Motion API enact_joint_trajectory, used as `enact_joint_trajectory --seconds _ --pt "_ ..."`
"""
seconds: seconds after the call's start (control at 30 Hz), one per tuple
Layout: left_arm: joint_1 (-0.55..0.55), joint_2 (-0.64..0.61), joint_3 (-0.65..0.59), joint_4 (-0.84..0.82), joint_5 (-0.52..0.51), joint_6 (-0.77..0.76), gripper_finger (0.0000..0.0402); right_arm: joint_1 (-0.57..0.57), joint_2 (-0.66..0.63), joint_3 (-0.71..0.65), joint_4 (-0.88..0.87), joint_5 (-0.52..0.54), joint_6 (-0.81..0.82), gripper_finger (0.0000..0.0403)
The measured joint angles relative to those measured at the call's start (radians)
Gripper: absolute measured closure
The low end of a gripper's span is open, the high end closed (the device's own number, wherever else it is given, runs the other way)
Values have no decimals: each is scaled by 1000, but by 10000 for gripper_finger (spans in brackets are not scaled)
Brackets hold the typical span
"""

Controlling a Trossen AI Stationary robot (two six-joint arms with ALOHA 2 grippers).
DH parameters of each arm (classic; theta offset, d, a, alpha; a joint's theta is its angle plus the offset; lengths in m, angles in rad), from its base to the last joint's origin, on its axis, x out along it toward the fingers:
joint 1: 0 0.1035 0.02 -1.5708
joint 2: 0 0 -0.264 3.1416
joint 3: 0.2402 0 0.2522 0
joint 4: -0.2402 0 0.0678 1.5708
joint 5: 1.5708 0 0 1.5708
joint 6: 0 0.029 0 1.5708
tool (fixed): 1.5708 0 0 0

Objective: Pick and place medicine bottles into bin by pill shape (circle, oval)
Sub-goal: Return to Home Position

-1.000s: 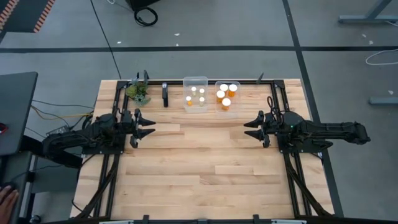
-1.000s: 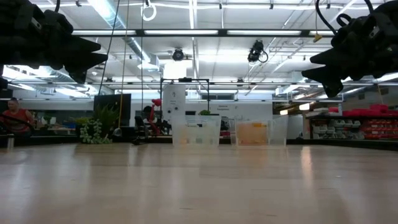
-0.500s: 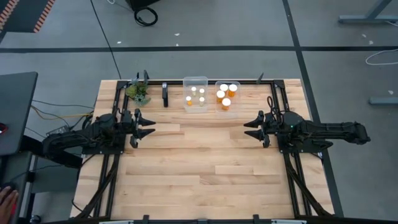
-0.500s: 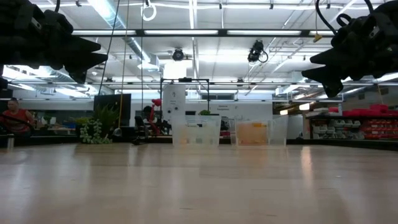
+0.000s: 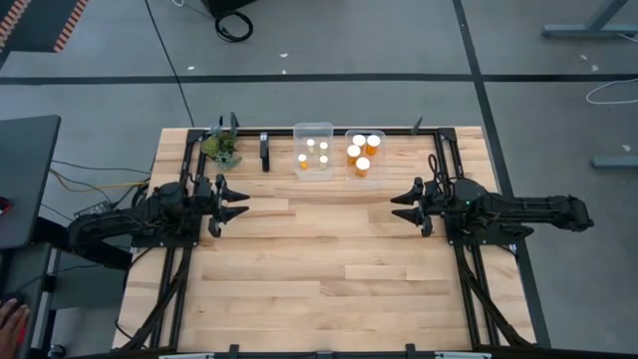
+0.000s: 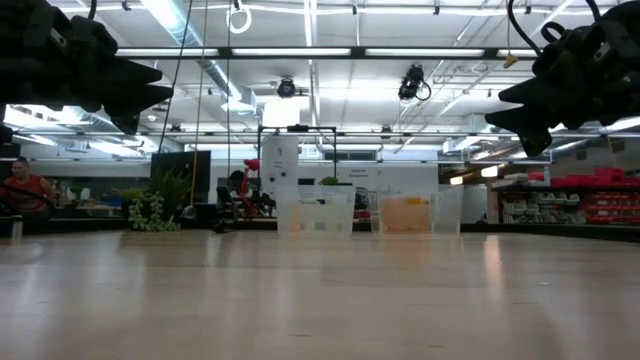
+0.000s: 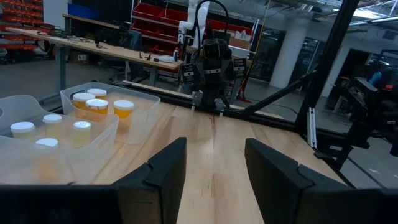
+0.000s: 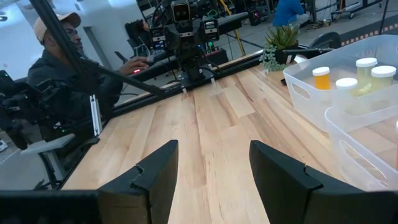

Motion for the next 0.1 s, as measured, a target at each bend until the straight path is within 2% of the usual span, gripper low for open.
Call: enact_joint_trajectory --seconds 0.1 --pt "0 0 0 0 0 0 230 0 0 0 0 0 0 198"
